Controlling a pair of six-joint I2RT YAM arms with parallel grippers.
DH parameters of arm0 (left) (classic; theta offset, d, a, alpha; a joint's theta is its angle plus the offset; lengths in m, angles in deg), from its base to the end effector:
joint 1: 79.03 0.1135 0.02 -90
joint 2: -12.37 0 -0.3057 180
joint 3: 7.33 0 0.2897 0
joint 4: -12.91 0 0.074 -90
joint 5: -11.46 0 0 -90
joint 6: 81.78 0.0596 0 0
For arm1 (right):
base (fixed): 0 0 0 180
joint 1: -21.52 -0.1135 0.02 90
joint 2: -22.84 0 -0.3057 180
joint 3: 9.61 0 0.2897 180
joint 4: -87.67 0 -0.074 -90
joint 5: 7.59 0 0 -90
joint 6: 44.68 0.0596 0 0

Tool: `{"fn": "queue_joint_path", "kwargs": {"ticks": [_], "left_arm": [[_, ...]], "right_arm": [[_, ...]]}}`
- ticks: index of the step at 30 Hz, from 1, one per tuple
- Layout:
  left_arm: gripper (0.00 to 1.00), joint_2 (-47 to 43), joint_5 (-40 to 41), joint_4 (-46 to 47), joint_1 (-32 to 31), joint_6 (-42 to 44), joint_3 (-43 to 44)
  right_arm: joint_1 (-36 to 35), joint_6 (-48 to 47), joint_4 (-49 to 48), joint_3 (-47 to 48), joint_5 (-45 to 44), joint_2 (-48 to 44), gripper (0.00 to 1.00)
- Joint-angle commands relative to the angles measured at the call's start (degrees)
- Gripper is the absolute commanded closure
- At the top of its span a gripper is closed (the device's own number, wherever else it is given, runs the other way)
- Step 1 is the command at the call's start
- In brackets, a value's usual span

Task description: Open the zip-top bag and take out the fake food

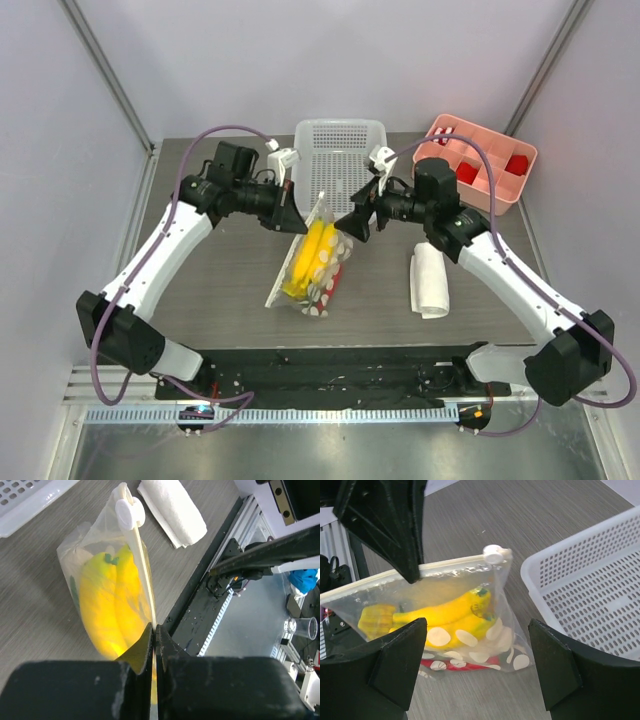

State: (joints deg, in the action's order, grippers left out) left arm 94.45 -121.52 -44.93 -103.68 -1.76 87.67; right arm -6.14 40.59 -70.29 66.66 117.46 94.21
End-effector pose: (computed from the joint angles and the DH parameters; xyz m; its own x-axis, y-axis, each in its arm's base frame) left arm 0.2953 -0.1802 0.3980 -0.7610 0.2097 -0.6140 0.6214 0.5076 -0.5968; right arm 0.2749 0.1827 0.3917 -0.1887 -0.1751 -0.9663 -0.8847 0.4575 0.0899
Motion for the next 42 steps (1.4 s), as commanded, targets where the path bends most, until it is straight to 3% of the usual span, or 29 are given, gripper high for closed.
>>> {"fn": "queue_joint_path", "kwargs": {"ticks": [1,4,8,17,27,34,36,40,42], "left_arm": [[1.0,2.73,-1.32,-4.29,-1.1,3.21,5.02],[1.0,3.87,-1.49,-6.75,-2.42,5.22,7.21],[1.0,4.49,-1.49,-8.86,-3.13,6.99,8.19],[1.0,3.17,-3.33,-10.98,-3.57,9.71,8.71],[1.0,3.87,-4.83,-11.68,-4.45,9.71,9.77],[1.0,3.87,-4.74,-11.94,-5.15,9.71,9.24],[1.0,4.05,-4.65,-11.94,-5.15,9.71,9.33],[1.0,4.22,-4.66,-11.94,-5.24,9.71,9.33],[1.0,4.22,-3.69,-12.21,-5.24,9.71,9.24]], "right_arm": [[-0.2,-4.05,-5.16,2.31,5.73,1.75,0.13],[0.15,-5.55,-8.57,1.43,7.22,2.63,0.15],[1.64,-6.87,-11.57,0.9,10.82,4.47,0.25],[3.32,-10.47,-15.44,-2.87,16.7,6.59,0.2],[3.14,-1.52,-31.16,-9.73,19.97,7.55,0.23],[3.05,-0.19,-32.5,-8.85,21.03,9.57,0.27],[2.96,-0.01,-32.41,-8.59,21.29,9.66,0.32],[3.05,1.91,-34.95,-9.73,22.34,9.49,0.54],[2.96,2.79,-36.71,-10.26,22.34,8.52,0.59]]}}
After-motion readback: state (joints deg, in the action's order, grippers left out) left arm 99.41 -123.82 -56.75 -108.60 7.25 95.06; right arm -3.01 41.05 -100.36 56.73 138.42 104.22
